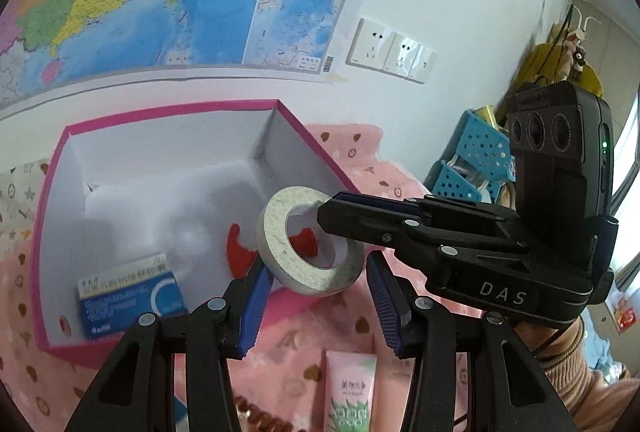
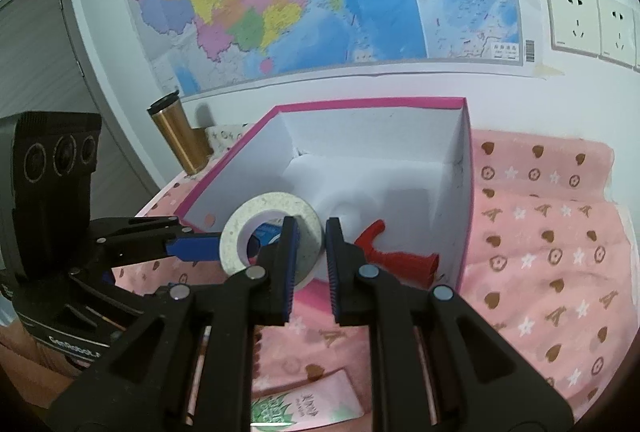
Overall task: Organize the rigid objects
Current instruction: 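Carry the tape roll into the magenta box and open the right gripper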
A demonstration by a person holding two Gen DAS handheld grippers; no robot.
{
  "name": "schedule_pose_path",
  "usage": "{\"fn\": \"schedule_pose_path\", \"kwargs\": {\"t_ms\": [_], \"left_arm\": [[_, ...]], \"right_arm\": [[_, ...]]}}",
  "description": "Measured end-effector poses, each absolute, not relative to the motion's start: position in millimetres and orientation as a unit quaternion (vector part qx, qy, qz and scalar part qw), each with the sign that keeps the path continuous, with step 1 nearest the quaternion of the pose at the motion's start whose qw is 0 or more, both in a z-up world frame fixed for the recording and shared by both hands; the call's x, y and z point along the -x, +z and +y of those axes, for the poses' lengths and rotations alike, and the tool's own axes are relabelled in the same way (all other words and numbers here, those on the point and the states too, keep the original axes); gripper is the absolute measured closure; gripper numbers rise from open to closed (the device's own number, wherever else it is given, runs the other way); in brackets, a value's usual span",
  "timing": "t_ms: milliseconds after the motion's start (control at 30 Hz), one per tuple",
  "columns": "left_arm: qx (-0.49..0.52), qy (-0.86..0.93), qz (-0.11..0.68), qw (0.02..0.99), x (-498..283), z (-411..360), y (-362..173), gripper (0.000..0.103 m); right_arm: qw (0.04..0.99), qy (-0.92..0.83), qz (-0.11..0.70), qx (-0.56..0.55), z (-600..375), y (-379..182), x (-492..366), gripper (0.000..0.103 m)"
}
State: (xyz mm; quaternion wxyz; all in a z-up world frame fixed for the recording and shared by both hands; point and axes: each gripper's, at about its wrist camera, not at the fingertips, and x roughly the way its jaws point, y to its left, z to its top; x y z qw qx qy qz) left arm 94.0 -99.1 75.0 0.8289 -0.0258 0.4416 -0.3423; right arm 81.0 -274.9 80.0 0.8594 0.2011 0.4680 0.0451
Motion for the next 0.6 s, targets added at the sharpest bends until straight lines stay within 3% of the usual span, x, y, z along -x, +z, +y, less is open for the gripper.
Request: {"fn": "schedule_pose_path", "kwargs": {"t_ms": [600], "left_arm": [[0.026, -0.326, 0.476, 0.816, -136, -113, 55, 0.055]], "right_arm": [[0.849, 0.0, 0.49, -0.197, -300, 54, -105, 0.087]]}}
